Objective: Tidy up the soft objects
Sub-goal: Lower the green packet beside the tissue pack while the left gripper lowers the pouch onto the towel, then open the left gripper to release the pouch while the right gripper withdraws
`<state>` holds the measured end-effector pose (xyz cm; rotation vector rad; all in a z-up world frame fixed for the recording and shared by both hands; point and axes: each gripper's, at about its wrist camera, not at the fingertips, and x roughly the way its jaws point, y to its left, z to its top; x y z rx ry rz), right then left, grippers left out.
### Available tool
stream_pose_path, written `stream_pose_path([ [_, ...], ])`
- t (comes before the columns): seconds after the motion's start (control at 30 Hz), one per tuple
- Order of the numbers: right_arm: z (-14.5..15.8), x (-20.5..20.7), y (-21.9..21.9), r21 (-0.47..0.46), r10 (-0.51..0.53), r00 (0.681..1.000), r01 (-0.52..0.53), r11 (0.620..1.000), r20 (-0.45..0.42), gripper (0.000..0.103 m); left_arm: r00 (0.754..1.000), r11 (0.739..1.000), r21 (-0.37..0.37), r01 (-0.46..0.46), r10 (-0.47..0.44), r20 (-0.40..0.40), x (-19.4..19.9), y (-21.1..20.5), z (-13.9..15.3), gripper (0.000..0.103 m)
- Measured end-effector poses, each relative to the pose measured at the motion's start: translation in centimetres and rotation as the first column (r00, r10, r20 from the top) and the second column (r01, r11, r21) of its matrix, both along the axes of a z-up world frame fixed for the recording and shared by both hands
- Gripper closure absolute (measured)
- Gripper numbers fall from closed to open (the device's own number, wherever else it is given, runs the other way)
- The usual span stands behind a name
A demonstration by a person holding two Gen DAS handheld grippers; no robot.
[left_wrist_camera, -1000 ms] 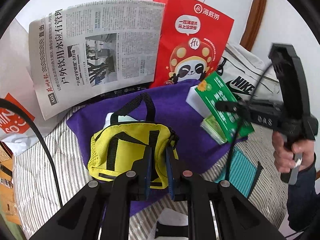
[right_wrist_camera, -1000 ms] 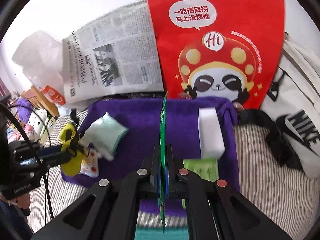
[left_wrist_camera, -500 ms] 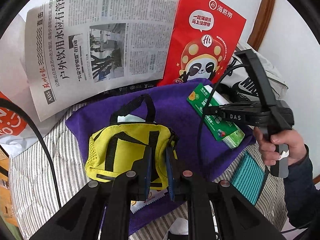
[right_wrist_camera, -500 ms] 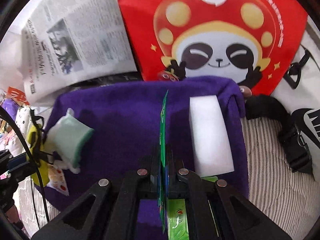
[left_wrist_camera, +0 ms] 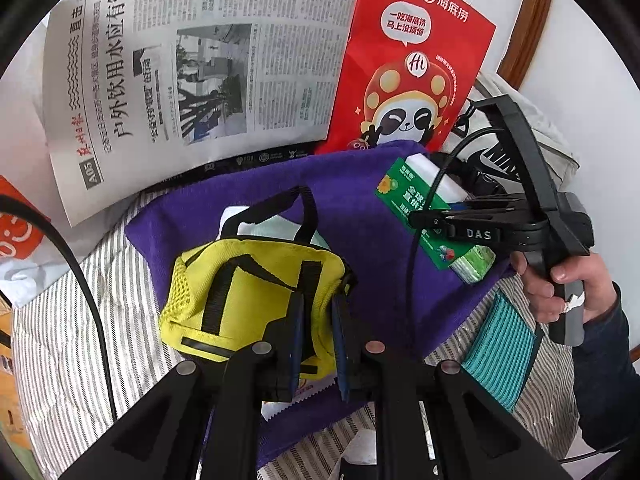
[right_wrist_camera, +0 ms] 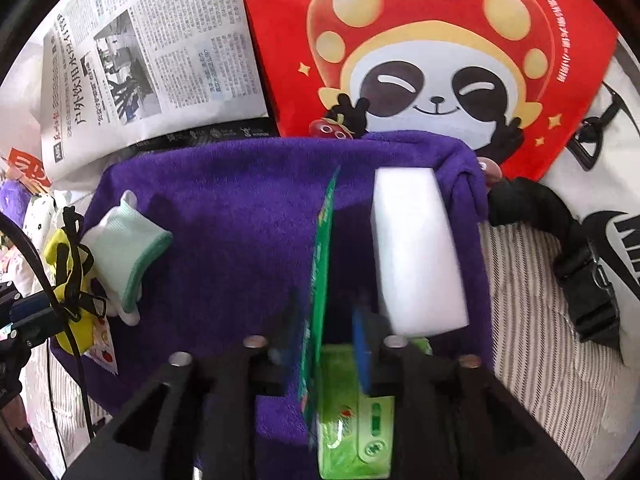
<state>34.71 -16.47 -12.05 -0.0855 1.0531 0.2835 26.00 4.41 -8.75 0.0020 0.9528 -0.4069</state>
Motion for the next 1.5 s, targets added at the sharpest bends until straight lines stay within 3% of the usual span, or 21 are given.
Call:
stream_pose_path([
  [0.57, 5.6, -5.8, -3.1, 0.060, -0.004, 0.995, -0.002, 0.998, 0.098, 0.064, 0.998, 0.998, 0.068, 0.015, -0.011, -0.061, 0.9, -2.1, -2.3, 0.088],
  [0.73, 6.7, -8.7, -5.0, 0.076, -0.001, 0.993, -0.008, 0.997, 0.118, 0.063, 0.998, 0.996, 0.091, -0.012, 0.017, -0.057, 0.4, -2.1, -2.2, 0.074],
  [0.83, 5.7, -9.8, -4.4, 0.076, -0.011, 0.993, 0.002, 0.997, 0.115, 0.063, 0.998, 0.996, 0.092, -0.023, 0.029, -0.064, -0.1, -2.2, -2.5, 0.058],
  [0.93, 5.1, -11.3, -4.5, 0.063, -0.012, 0.994, 0.005, 0.998, 0.111, 0.063, 0.997, 0.995, 0.088, -0.038, 0.044, -0.065, -1.0, -2.0, -2.4, 0.054],
  [1.13, 4.2, -14.1, -5.8, 0.078, -0.026, 0.997, 0.020, 0.997, 0.077, 0.059, 0.997, 0.990, 0.133, -0.047, 0.054, -0.053, -2.5, -2.0, -2.0, 0.050],
  [1.27, 3.1, -15.6, -6.3, 0.098, -0.015, 0.999, 0.012, 0.995, 0.036, 0.049, 0.995, 0.990, 0.119, -0.073, 0.080, -0.055, -3.4, -1.3, -1.7, 0.047],
  [1.5, 0.9, -19.4, -6.4, 0.045, 0.015, 1.000, -0.016, 0.999, 0.022, 0.049, 0.993, 0.990, 0.094, -0.106, 0.110, -0.035, -5.6, 0.0, -0.4, 0.045],
])
